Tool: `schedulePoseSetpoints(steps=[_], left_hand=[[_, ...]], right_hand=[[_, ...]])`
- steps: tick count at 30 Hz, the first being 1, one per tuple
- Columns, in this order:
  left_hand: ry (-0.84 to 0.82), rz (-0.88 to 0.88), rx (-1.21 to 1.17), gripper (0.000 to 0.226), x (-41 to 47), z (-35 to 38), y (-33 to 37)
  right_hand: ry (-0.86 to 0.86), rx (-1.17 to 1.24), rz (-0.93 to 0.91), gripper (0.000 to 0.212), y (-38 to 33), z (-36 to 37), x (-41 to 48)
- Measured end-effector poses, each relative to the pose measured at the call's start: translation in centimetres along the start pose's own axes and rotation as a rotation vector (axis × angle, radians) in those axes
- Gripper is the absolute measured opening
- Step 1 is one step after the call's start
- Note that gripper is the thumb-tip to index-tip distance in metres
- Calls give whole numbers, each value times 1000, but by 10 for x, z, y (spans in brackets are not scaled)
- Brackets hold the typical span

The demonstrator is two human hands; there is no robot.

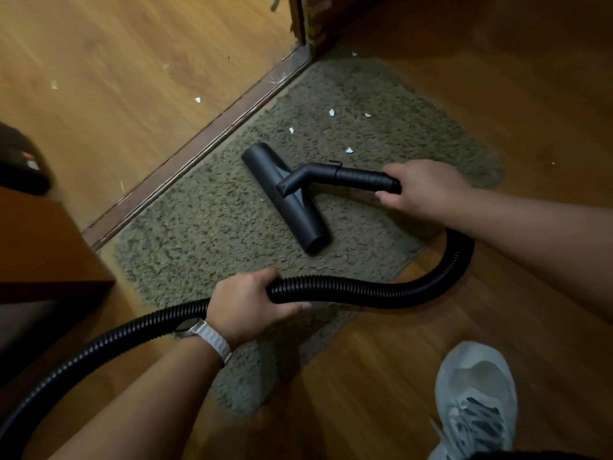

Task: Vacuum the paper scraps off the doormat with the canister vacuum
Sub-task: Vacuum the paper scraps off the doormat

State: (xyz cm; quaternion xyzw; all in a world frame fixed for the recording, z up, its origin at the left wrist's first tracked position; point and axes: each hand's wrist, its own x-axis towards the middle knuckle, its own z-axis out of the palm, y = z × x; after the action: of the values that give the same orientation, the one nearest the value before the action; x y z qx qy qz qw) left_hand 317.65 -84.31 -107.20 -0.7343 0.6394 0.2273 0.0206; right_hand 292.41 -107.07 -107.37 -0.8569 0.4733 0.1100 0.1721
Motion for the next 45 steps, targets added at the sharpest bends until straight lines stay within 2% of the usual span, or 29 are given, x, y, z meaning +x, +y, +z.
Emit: schedulePoseSetpoints(steps=[11, 16, 21, 32, 40, 45], left_hand=[[11, -70, -56, 89, -6, 17, -5], [43, -104, -37, 92, 0, 19, -5], [56, -95, -40, 91, -4, 31, -4], [-2, -104, 62, 65, -8, 24, 13], [25, -150, 74, 71, -4, 31, 16], [19, -158, 64, 73, 0, 25, 15]], right_hand=[[4, -45, -163, 29, -20, 3, 31], [11, -47, -174, 25, -18, 0, 39], [29, -15, -122, 26, 0, 1, 37], [99, 132, 14, 44, 28, 9, 30], [173, 238, 123, 43, 52, 5, 38], [157, 202, 115, 40, 48, 0, 43]])
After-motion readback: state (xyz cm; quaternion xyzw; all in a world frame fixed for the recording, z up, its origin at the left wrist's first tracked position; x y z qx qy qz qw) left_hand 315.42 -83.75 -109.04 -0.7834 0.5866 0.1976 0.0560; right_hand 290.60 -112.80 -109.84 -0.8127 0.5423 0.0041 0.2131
